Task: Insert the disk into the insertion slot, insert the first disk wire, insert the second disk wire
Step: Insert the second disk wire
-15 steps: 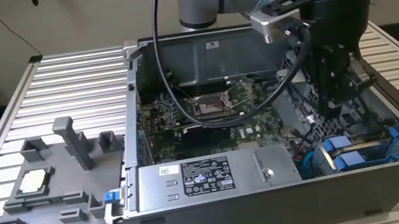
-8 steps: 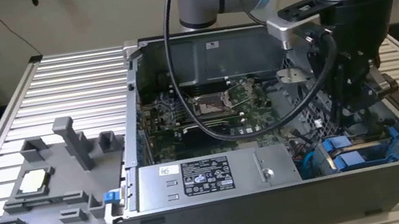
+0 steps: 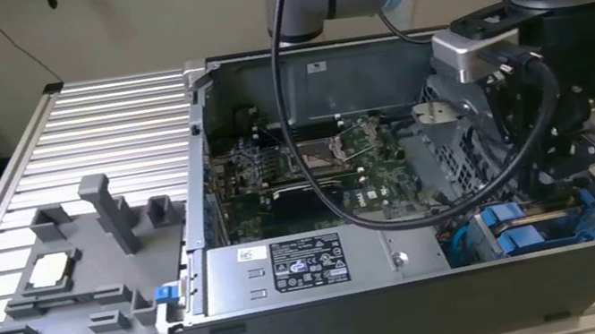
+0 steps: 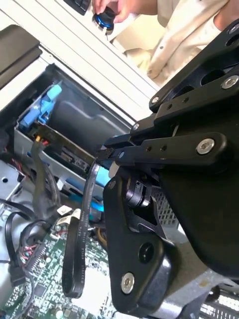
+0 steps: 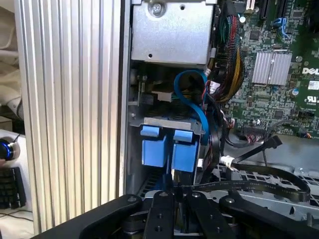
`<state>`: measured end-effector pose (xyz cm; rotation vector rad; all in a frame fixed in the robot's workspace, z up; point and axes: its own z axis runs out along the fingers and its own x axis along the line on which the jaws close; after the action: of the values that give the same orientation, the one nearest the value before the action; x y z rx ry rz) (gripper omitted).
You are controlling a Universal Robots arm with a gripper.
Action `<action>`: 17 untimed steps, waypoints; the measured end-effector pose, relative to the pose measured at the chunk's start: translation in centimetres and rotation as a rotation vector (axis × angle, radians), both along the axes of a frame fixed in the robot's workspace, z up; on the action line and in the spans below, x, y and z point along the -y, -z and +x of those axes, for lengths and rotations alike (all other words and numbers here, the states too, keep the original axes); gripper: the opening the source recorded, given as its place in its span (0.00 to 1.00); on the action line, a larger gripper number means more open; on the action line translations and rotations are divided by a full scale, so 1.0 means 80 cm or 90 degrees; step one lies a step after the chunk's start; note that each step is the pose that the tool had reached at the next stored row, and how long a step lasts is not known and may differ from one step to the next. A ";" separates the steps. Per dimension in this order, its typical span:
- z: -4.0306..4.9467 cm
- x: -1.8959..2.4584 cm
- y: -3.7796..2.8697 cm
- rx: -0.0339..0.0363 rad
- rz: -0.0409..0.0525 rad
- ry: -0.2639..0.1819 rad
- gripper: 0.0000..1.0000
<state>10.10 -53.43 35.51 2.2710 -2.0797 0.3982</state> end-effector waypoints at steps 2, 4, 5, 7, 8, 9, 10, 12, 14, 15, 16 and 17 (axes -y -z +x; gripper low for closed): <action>0.006 0.0005 0.0001 -0.0008 0.0032 0.000 0.16; 0.009 0.0005 0.0001 -0.0007 0.0057 0.000 0.16; 0.009 0.0004 0.0001 -0.0008 0.0058 0.000 0.16; 0.009 0.0004 0.0002 -0.0008 0.0059 0.000 0.16; 0.009 0.0005 0.0002 -0.0008 0.0060 0.000 0.16; 0.009 0.0005 0.0002 -0.0008 0.0059 0.000 0.16; 0.009 0.0005 0.0001 -0.0008 0.0064 0.000 0.16; 0.009 0.0006 0.0003 -0.0008 0.0220 0.000 0.16; 0.009 0.0006 0.0001 -0.0007 0.0448 0.001 0.16; 0.009 0.0007 0.0002 -0.0007 0.0563 0.001 0.16; 0.009 0.0008 0.0002 -0.0007 0.0676 0.001 0.16; 0.009 0.0010 0.0001 -0.0007 0.0787 0.001 0.16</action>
<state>10.84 -53.51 35.50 2.3339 -2.1637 0.2752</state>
